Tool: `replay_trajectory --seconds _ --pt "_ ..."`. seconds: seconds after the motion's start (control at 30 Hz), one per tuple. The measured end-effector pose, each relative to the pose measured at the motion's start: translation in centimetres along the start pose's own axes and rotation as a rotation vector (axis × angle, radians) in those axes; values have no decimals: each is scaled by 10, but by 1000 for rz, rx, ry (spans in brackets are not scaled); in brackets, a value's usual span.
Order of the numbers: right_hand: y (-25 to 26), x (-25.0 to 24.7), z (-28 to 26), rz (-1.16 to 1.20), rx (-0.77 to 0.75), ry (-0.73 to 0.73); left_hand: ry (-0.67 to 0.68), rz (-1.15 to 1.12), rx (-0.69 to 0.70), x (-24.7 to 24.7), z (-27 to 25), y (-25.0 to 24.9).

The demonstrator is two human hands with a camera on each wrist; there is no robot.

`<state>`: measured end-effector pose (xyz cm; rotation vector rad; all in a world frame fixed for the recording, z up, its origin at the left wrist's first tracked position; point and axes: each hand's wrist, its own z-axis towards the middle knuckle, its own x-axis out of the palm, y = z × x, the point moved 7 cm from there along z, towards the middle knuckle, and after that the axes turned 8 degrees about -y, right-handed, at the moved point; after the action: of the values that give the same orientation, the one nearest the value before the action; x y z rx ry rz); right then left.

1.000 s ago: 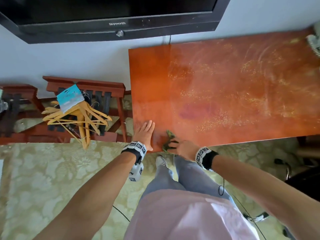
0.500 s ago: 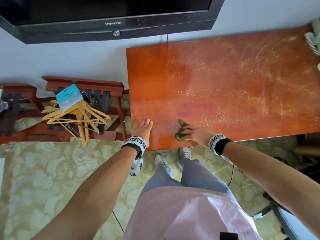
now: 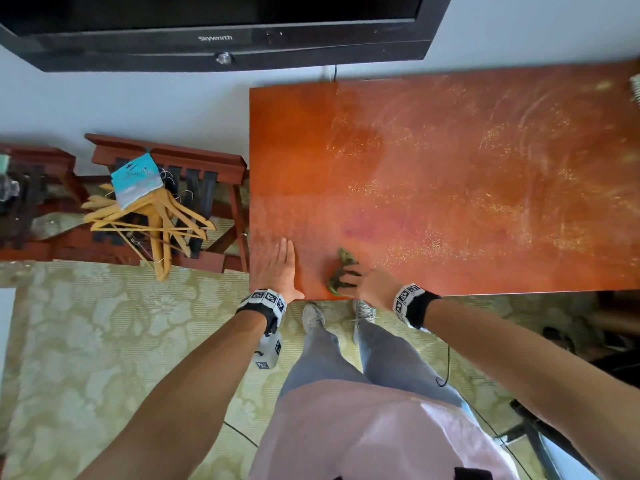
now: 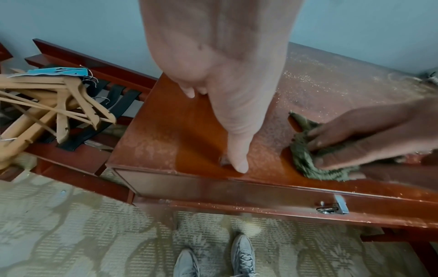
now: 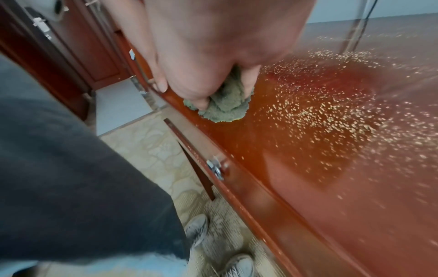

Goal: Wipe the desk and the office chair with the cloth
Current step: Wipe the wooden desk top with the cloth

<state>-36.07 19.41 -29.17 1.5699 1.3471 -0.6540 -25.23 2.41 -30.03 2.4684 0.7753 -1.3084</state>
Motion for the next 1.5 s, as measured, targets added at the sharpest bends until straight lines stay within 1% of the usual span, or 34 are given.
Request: replay_trajectory --seconds 0.13,0.23,0.33,0.4,0.57,0.7,0.77,0.83,0.9,0.97,1.03,1.1,1.23,1.3,1.43,1.5 --pt "-2 17 -23 -55 -144 -48 56 -10 -46 -2 5 -8" --pt "-13 28 -36 -54 -221 -61 87 -7 -67 -4 9 -9" --pt "-23 24 -41 -38 -251 -73 106 28 -71 -7 9 -9" --pt "-34 18 -38 -41 -220 -42 102 53 -76 -10 10 -11" --pt "-65 -27 -1 36 -51 -117 106 106 -117 -8 12 -18" --pt "-91 -54 35 100 162 -202 116 155 -123 -8 9 -20" --pt "-94 -59 46 140 248 -212 124 157 -118 -11 9 -20" --pt "-91 -57 49 133 285 -197 127 164 -116 -15 8 -19" --pt "-86 -51 44 128 282 -172 145 143 -118 -18 7 -18" --pt "-79 -43 37 107 226 -147 169 115 -120 -18 9 -16" --pt "-70 -33 28 83 135 -108 177 102 -118 -20 11 -13" --pt "-63 -18 18 63 51 -45 187 94 -116 -24 14 -12" --pt "-48 8 9 -8 -172 82 217 76 -120 -28 16 -12" --pt "-42 12 10 -20 -229 84 245 69 -115 -28 15 -12" --pt "-32 -3 24 -43 -307 60 198 46 -80 -32 18 -8" --pt "-36 -18 38 -43 -284 22 162 22 -83 -34 22 -5"
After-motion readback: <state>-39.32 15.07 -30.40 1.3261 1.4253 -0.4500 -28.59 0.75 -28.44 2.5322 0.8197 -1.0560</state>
